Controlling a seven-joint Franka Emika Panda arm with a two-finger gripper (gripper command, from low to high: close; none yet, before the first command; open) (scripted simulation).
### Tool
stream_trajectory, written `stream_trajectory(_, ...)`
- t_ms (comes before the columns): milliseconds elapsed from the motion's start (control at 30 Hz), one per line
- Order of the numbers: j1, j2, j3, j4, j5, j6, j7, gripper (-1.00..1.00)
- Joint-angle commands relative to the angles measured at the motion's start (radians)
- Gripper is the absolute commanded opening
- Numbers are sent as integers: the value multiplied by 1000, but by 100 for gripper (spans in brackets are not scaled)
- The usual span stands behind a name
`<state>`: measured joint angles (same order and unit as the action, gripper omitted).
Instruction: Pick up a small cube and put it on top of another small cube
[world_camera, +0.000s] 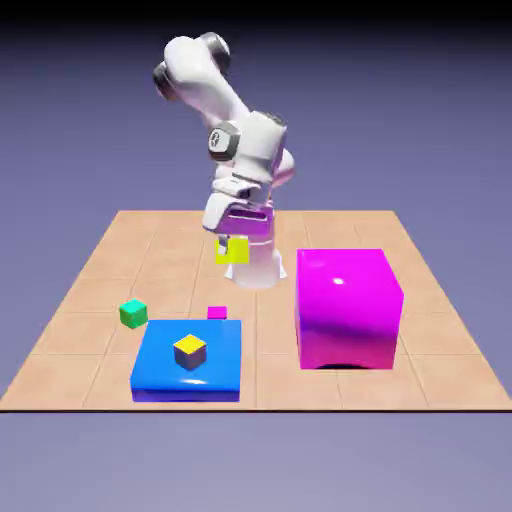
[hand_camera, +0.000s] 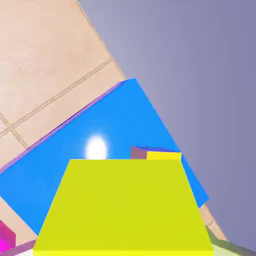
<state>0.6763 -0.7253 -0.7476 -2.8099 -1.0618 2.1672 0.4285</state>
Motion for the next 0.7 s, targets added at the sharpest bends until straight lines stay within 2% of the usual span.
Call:
stream_trajectory(0, -36, 23, 19, -22, 2, 18, -36, -100)
stream_trajectory(333, -399, 249, 213, -241, 60, 191, -418, -100)
stream_trajectory(667, -724, 520, 463, -200, -112, 430, -272, -100)
